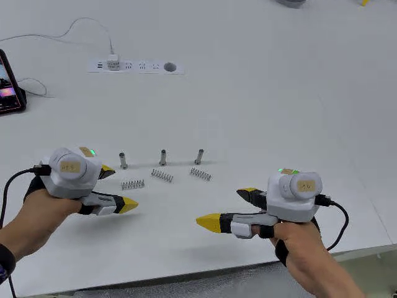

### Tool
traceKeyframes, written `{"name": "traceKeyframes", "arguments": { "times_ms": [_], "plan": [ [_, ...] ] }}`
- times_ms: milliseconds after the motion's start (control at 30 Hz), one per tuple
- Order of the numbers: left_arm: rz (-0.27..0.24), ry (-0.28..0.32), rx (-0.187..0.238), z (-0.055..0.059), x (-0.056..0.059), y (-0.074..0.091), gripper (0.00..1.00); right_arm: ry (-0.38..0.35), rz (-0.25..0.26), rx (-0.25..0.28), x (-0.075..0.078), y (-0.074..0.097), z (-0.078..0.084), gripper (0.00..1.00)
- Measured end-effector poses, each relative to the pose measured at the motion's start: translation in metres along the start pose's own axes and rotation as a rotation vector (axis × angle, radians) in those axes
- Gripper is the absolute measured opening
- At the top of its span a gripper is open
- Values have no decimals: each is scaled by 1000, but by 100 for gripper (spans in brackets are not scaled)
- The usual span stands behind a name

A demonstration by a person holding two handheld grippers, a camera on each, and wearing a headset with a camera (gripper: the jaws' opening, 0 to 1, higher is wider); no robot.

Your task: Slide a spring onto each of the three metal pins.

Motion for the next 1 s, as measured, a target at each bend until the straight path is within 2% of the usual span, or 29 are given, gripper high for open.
{"name": "traceKeyframes", "arguments": {
  "times_ms": [367,633,933,1000],
  "plan": [
    [9,7,-17,3,-2,-13,52,-6,8,2,3,1,1,89],
    [3,2,-31,8,-3,-20,42,-10,9,1,3,2,3,89],
    [-13,-44,-47,8,1,-26,31,-13,8,8,2,1,2,89],
    [-25,-72,-52,8,2,-26,27,-17,10,12,2,1,1,89]
  ]
}}
Point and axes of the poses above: the centre of the closed fingertips' face, and the gripper's own axes: y roughly backward along the fingers, x roughly to its right, z roughly out of its underside, the point moved 7 cm from there along y, roughly backward along the fingers, and after that the axes turned 13 degrees about y, right-handed, at the moved point
